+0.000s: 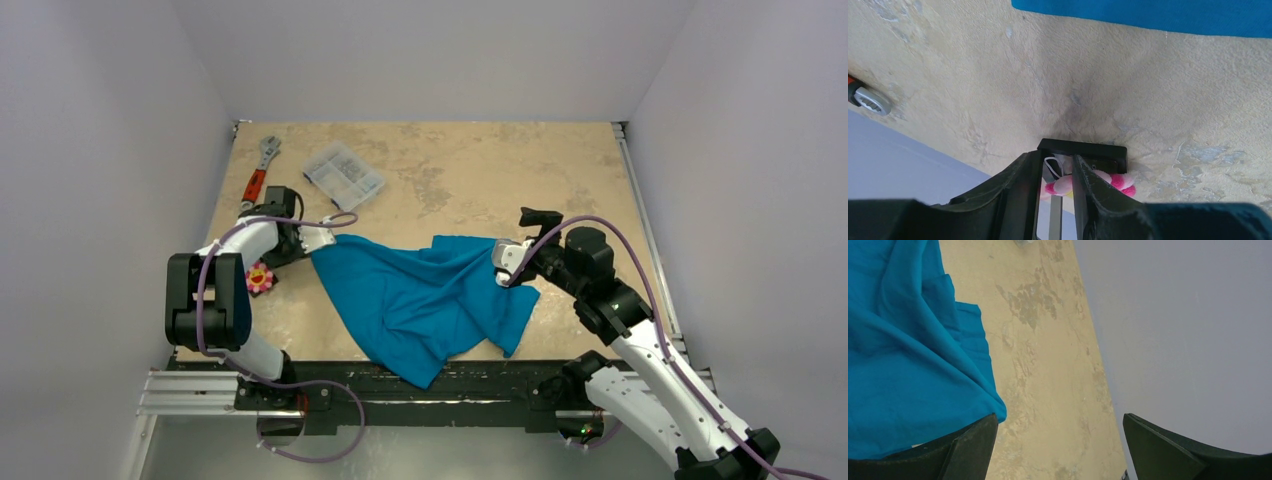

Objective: Remove the brooch from the garment

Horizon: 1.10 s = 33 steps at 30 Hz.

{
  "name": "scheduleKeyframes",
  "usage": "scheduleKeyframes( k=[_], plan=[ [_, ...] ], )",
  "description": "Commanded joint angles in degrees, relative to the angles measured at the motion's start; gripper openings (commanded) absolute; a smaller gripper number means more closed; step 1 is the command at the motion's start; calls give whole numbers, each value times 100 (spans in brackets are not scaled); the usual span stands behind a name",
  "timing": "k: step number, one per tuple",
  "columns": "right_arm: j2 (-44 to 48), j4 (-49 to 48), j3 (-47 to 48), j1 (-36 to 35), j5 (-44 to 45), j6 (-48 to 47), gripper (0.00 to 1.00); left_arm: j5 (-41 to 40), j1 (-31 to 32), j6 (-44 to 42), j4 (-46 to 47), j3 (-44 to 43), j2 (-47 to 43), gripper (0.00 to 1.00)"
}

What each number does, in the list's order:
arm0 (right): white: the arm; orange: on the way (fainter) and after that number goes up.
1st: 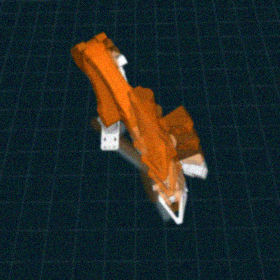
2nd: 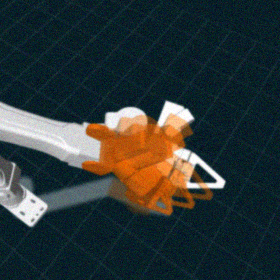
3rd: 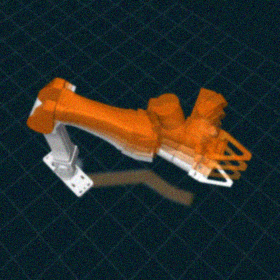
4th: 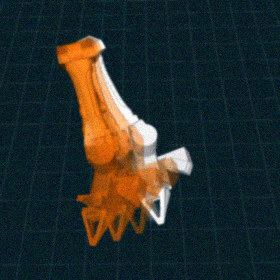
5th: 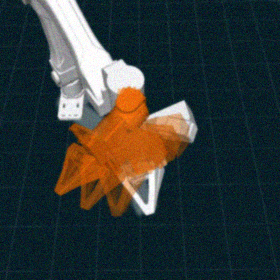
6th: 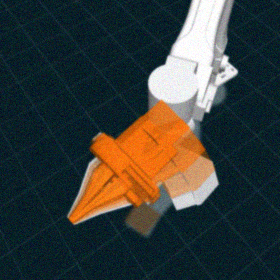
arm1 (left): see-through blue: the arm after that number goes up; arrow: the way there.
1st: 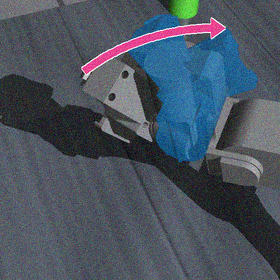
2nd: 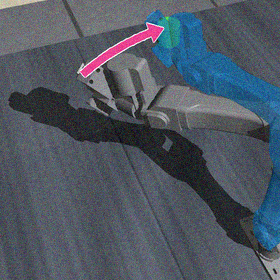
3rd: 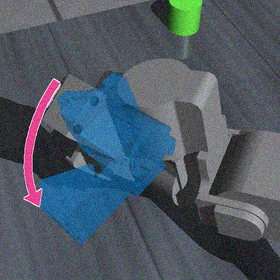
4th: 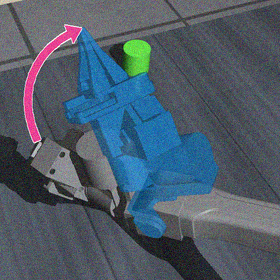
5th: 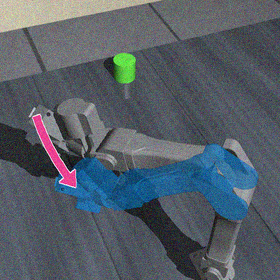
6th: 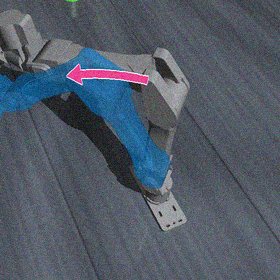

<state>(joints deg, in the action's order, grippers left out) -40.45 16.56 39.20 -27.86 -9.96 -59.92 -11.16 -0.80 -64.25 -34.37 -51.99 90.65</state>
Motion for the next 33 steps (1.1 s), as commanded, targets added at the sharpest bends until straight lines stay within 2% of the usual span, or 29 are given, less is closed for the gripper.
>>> scheduleKeyframes(
  k=[1, 4, 8, 14, 16, 17, 18, 19, 20, 23, 25, 27, 31, 33],
  plan=[
    [9, -113, 217, -23, 76, 167, 99, 54, -42, -69, -217, -257, -192, 37],
    [-8, -106, 206, -27, 99, 227, 99, 164, 27, 41, -415, -427, -263, 42],
    [-34, -65, 204, -27, -14, 277, 99, 337, 437, 310, -567, -736, -384, 52],
    [-228, -341, 234, -22, 77, 629, 99, 596, 993, 1006, -1022, -1687, -375, 64],
    [-311, -463, 268, -26, 140, 983, 99, 828, 1155, 1376, -1260, -2262, -325, 70],
    [-363, -520, 290, -26, 241, 1149, 99, 981, 1227, 1573, -1377, -2555, -295, 80],
    [-415, -559, 327, -20, 335, 1276, 99, 1071, 1329, 1841, -1436, -2829, -260, 83],
    [-491, -598, 376, -25, 434, 1427, 99, 1239, 1363, 2097, -1545, -3178, -213, 93],
    [-574, -615, 436, -17, 547, 1612, 99, 1484, 1417, 2366, -1743, -3544, -140, 97],
    [-953, -472, 715, 68, 803, 2315, 99, 2269, 1423, 3624, -2343, -4686, 182, 100],
    [-1348, -186, 957, 568, 518, 2863, 99, 2836, 1353, 4362, -2934, -5423, 466, 100],
    [-1689, 75, 1201, 1338, -64, 3442, 99, 3076, 1232, 5177, -2991, -5634, 514, 100],
    [-2187, 527, 1579, 2394, -724, 3933, 99, 3618, 693, 6108, -2256, -4858, -115, 100],
    [-2260, 622, 1584, 2743, -962, 4014, 99, 3726, 347, 6322, -2259, -4532, -303, 100]
  ],
)
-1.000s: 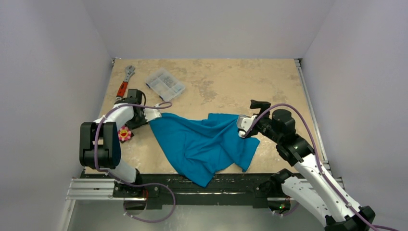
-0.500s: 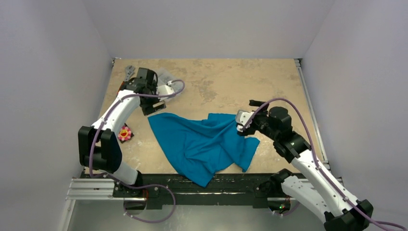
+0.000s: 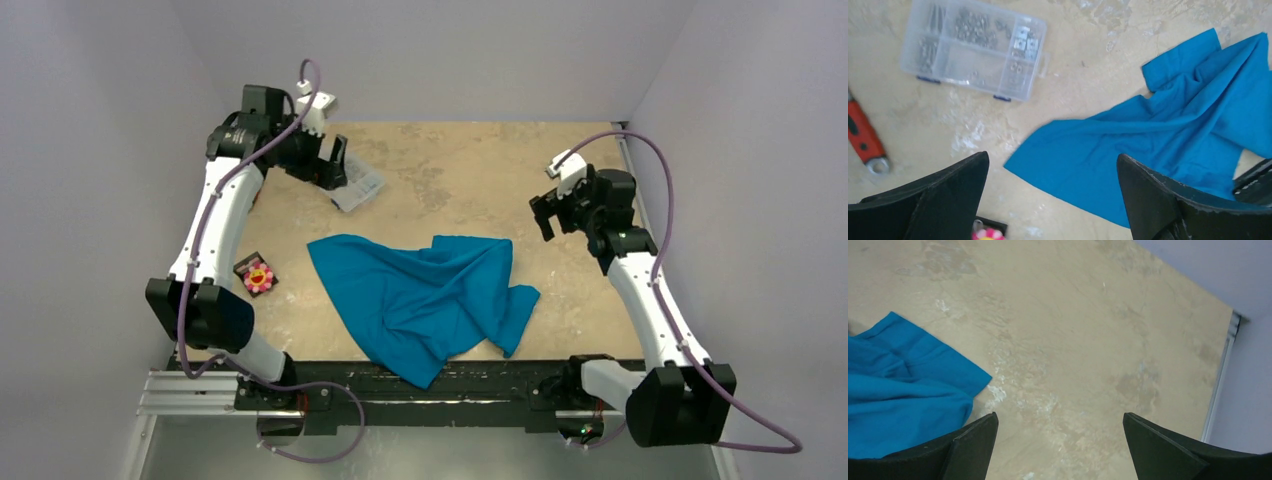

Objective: Remove the brooch from the garment

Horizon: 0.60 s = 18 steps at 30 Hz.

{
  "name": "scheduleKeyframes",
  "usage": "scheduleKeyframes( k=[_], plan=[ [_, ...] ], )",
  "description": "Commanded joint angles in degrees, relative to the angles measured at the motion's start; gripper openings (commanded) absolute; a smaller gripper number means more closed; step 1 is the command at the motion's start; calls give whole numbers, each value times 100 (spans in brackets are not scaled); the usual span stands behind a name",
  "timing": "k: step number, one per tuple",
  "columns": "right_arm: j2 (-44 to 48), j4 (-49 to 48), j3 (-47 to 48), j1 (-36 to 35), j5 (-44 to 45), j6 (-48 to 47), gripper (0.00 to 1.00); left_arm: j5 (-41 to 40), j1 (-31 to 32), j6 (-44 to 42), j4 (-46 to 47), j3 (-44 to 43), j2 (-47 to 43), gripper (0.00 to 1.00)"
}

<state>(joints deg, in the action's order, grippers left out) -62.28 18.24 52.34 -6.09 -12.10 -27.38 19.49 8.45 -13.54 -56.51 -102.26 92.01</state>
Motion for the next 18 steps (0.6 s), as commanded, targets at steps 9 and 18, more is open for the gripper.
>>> scheduleKeyframes(
  k=[9, 18],
  plan=[
    [-455, 788, 129, 1665, -1226, 1190, 99, 221, -1441, 1226, 81, 2158, -1695, 100],
    [-155, 733, 66, 1672, -1372, 1366, 99, 150, -1475, 1521, 395, 2667, -2132, 100]
  ],
)
